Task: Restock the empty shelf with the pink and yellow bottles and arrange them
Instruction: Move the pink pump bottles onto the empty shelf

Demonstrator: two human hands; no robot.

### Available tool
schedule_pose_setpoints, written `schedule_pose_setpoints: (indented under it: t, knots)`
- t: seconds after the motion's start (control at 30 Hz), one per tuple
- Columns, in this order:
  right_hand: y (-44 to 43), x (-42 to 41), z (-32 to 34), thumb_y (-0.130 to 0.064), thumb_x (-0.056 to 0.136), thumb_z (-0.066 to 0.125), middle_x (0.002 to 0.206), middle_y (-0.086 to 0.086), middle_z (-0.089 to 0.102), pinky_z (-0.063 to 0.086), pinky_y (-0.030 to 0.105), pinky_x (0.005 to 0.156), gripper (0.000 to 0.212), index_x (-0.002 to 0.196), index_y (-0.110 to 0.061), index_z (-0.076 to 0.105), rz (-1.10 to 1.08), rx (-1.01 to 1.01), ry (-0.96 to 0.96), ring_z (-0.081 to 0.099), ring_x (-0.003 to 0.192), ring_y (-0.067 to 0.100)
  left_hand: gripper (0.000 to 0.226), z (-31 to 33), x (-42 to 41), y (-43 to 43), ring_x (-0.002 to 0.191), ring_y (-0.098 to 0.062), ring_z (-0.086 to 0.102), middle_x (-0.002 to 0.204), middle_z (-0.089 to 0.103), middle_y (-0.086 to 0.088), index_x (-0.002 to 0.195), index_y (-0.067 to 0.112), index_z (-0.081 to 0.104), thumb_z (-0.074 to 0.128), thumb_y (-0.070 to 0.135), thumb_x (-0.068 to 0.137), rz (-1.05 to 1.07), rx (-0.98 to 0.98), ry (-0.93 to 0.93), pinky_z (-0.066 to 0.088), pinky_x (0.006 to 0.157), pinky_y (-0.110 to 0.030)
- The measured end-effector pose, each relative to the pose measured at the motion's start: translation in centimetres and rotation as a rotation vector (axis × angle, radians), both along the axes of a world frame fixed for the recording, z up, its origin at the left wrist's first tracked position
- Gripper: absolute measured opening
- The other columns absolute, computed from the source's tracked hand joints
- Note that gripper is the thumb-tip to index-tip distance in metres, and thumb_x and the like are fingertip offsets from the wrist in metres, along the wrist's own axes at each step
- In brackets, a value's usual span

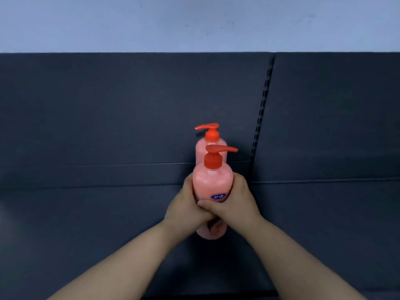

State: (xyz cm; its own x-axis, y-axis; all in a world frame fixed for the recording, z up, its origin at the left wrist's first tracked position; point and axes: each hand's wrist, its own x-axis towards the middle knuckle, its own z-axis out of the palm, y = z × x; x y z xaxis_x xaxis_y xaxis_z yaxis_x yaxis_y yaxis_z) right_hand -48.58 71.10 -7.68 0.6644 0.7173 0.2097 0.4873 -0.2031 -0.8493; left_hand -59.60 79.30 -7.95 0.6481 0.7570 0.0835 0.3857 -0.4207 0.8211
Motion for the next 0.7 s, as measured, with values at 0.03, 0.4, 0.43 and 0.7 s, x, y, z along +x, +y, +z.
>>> schedule_pose_setpoints:
  t: [0.03,0.4,0.43,0.7]
  knots:
    - [0.0,-0.1,0.2,-0.058,0.037,0.082,0.120,-0.008,0.049,0.050,0.033,0.089,0.100,0.123,-0.026,0.041,0.001,-0.018,-0.015,0.053,0.109,0.010,0.088,-0.1,0.0,0.2,0.096,-0.003,0.059,0.108,0.057,0.020,0.120,0.048,0.028,0.076,0.049,0.046,-0.013,-0.009,-0.005,0.053,0.080,-0.033]
    - [1.3,2.8,0.5,-0.057,0.041,0.082,0.119,-0.006,0.052,0.052,0.031,0.088,0.098,0.124,-0.023,0.044,0.043,-0.171,0.017,0.055,0.108,0.009,0.098,-0.2,2.5,0.6,0.117,-0.021,0.047,0.130,0.039,0.000,0.134,0.021,0.023,0.078,0.047,0.058,-0.008,0.118,0.101,0.044,0.095,-0.042]
    - [1.5,3.3,0.4,-0.060,0.038,0.081,0.118,-0.006,0.054,0.053,0.032,0.086,0.098,0.122,-0.025,0.045,0.051,-0.182,0.015,0.058,0.106,0.009,0.098,-0.1,2.8,0.5,0.117,-0.022,0.046,0.130,0.038,-0.001,0.135,0.019,0.022,0.078,0.047,0.060,-0.001,0.124,0.118,0.043,0.095,-0.042]
    - [1.8,6.8,-0.7,-0.066,0.034,0.084,0.113,-0.004,0.060,0.056,0.034,0.084,0.100,0.119,-0.027,0.050,0.178,-0.220,0.030,0.062,0.102,0.008,0.089,-0.3,4.4,-0.9,0.116,-0.027,0.044,0.126,0.033,-0.008,0.134,0.008,0.019,0.069,0.051,0.074,0.046,0.246,0.277,0.041,0.093,-0.038]
